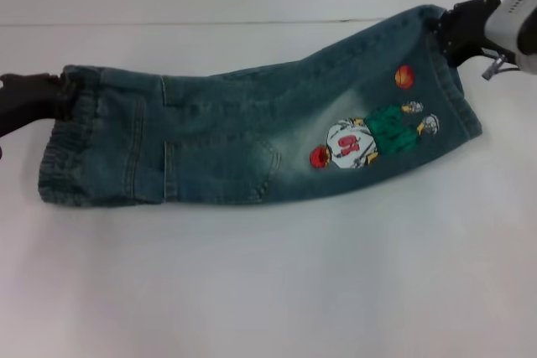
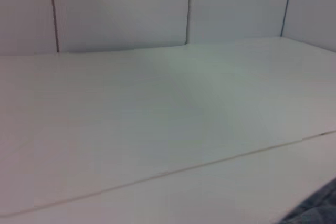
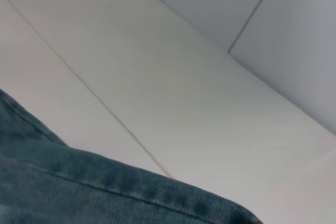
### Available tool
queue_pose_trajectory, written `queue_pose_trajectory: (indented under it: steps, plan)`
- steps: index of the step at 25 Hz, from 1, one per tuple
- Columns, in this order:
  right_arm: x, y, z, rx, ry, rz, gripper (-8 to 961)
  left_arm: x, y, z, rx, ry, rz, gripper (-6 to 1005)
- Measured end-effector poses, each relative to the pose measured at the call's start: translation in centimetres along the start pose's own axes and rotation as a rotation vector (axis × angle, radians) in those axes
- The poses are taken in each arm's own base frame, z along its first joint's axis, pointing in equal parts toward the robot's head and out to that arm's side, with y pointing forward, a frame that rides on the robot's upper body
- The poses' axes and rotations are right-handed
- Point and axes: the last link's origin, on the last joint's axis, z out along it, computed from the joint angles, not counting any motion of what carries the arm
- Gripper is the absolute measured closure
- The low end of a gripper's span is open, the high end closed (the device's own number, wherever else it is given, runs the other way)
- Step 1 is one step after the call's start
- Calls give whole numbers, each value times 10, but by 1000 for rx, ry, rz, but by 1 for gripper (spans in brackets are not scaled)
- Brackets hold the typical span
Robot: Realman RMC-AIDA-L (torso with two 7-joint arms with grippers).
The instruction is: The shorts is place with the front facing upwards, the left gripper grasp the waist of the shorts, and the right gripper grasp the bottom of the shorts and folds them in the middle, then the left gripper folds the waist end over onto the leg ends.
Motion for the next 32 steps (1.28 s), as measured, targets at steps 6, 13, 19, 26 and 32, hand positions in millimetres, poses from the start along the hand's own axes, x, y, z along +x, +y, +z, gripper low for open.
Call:
queue_pose_trajectory:
  steps: [6, 13, 19, 26, 32]
  plan:
    - [-6, 0, 10, 18, 20, -30, 915, 5, -3, 9, 42, -2, -1, 955]
    - [-6, 2, 15, 30, 49, -61, 912, 1, 0, 18, 64, -34, 11, 952]
    - [-11, 6, 18, 20, 27, -61, 908, -3, -2, 19, 89, -55, 22, 937]
    - [-13, 10, 20, 11, 26, -74, 902, -8, -4, 16, 99, -60, 11, 919]
    - [-8, 12, 16, 8, 17, -43, 898, -9, 5, 20, 62, -85, 53, 904]
